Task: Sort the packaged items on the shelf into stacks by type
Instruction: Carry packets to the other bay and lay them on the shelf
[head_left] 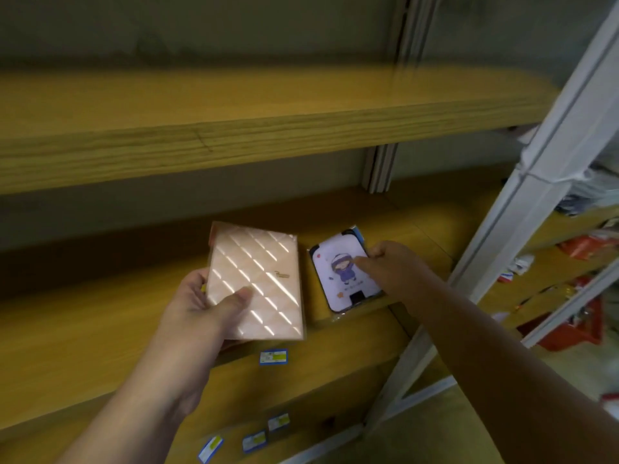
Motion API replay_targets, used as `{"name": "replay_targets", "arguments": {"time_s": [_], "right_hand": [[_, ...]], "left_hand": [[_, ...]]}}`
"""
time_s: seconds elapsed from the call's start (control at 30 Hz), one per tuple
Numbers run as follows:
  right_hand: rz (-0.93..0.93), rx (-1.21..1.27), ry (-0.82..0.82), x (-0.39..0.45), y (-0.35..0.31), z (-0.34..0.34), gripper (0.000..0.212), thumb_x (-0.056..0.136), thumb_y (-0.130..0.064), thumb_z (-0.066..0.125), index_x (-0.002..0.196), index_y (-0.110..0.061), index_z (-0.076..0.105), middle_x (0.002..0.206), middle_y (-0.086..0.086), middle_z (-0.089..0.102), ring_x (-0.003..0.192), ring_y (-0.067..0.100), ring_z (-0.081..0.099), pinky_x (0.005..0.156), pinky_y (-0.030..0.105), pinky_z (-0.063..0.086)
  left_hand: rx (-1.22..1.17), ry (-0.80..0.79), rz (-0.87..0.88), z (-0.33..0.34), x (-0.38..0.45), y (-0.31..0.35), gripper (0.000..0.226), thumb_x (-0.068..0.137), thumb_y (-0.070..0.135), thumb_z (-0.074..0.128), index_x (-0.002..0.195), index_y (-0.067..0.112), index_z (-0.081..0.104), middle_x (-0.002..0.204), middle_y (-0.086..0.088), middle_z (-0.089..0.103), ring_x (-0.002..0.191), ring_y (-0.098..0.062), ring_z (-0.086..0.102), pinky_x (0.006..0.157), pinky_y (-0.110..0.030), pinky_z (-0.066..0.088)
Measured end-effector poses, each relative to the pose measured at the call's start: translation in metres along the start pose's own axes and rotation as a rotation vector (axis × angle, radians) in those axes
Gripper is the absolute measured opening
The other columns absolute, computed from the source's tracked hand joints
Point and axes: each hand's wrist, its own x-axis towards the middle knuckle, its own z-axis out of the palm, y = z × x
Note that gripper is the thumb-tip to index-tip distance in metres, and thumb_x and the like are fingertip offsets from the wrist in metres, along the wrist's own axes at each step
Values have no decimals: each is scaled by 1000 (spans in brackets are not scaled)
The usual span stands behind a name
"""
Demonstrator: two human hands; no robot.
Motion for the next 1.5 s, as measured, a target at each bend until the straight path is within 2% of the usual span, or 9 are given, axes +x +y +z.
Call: {"name": "replay_targets", "arguments": {"time_s": [0.23, 0.4, 0.53, 0.67, 0.8, 0.9, 1.2, 1.4, 1.5], "right_hand": [[61, 629, 44, -55, 43, -40, 21, 97, -31, 60, 113, -18, 63, 111, 8, 69, 103, 28, 66, 89, 49, 58], [-96, 865, -17, -100, 89, -93, 11, 95, -23, 60, 99, -15, 66, 97, 11, 75, 80, 25, 75, 59, 37, 60], [-188, 936, -72, -125, 132, -140, 17, 87, -35, 65, 93, -21, 72, 102, 15, 75, 94, 43, 71, 88, 72, 45], [-231, 1018, -78, -134, 184, -188, 18, 83, -35, 66, 91, -21, 72, 105, 16, 75, 97, 36, 73, 77, 52, 60], [-167, 1032, -21, -129, 241, -238, 34, 85, -33, 65, 113, -14, 67, 110, 17, 74, 100, 36, 72, 88, 59, 55], [-101, 1049, 43, -127, 277, -272, 30, 96, -28, 58, 120, -12, 63, 110, 15, 75, 97, 35, 74, 81, 55, 60], [-47, 1189, 167, -113, 359, -343, 16, 79, -26, 66, 71, -30, 79, 91, 7, 79, 83, 23, 77, 60, 31, 61], [15, 1208, 233, -72, 403, -375, 15, 72, -24, 68, 81, -21, 79, 96, 10, 78, 88, 28, 76, 64, 35, 62], [14, 1139, 265, -35, 411, -397, 17, 74, -26, 66, 81, -21, 80, 94, 8, 79, 82, 23, 76, 59, 30, 60]], "left_hand": [[6, 9, 40, 42, -14, -4, 38, 80, 17, 75, 114, 19, 60, 101, -7, 79, 80, -22, 77, 54, -25, 57], [-33, -15, 63, 96, -51, -3, 33, 78, 9, 72, 108, 17, 61, 94, -10, 79, 70, -19, 76, 50, -25, 55], [-47, -40, 72, 148, -95, -1, 44, 68, 12, 77, 109, 17, 63, 99, -14, 78, 77, -28, 77, 53, -32, 58], [-37, -69, 80, 212, -129, -10, 46, 69, 14, 73, 113, 18, 65, 107, -18, 77, 93, -40, 75, 67, -44, 61], [-26, -99, 72, 290, -144, -24, 60, 61, 17, 85, 117, 19, 64, 108, -14, 77, 95, -36, 75, 70, -44, 59], [-17, -120, 45, 346, -146, -35, 66, 58, 22, 84, 120, 19, 61, 110, -11, 77, 98, -31, 75, 68, -35, 57], [-7, -206, -51, 473, -112, -58, 61, 63, 19, 75, 122, 21, 60, 107, -6, 78, 90, -24, 77, 57, -28, 59], [-17, -267, -76, 543, -60, -77, 32, 89, 9, 64, 117, 24, 57, 92, -7, 80, 65, -23, 75, 56, -34, 52], [-24, -250, -72, 574, -12, -81, 32, 91, 12, 65, 118, 28, 58, 98, -5, 80, 78, -21, 77, 66, -36, 56]]}}
